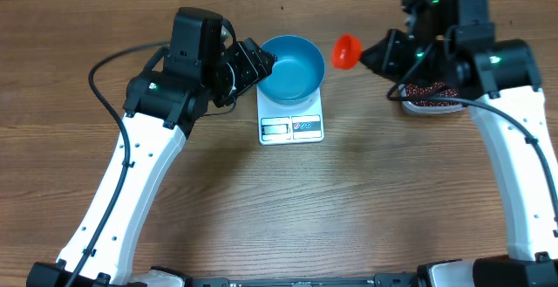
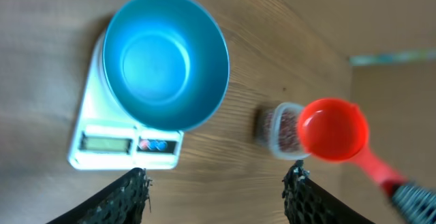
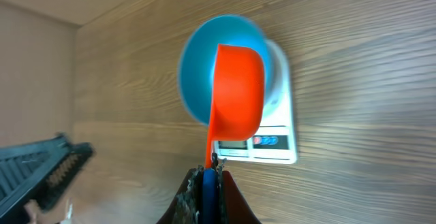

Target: Scoop item into bowl and weigh 150g on scale

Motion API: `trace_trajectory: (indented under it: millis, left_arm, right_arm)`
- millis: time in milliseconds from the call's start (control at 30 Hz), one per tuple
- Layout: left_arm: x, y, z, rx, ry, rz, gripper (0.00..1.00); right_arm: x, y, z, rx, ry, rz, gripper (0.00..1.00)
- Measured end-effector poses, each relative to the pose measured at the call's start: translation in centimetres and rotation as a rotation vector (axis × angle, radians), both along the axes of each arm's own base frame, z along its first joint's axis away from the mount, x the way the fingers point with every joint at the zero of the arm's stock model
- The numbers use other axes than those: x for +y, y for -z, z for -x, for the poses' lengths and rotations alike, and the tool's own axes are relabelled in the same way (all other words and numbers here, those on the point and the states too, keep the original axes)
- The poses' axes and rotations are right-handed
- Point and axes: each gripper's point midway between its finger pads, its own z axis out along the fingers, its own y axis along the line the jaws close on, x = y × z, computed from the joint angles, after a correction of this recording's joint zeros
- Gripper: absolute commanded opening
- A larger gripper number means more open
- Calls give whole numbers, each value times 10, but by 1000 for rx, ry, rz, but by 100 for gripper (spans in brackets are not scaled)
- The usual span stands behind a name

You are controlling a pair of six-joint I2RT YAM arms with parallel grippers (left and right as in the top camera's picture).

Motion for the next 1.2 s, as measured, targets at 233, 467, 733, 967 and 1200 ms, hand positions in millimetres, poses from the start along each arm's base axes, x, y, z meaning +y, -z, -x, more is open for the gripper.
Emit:
trace_trajectory:
  millis: [233, 467, 733, 967, 1200]
  left_arm:
    - [1, -1, -2, -159, 210, -180, 67]
    - [-24, -3, 10, -259, 392, -275, 84]
    - [-71, -4, 42, -317, 570, -337, 100]
    - [-63, 8, 51, -248, 569, -366, 60]
    - [-72, 47, 60, -118, 614, -412, 4]
  right_arm:
    - [-72, -22, 18, -48, 122, 46, 4]
    - [-125, -44, 61, -102, 199, 104, 4]
    - [-130, -34, 70, -87, 126, 141, 4]
    - [-131, -19, 66, -26, 110, 131, 4]
    - [-133, -13, 60, -13, 105, 130, 4]
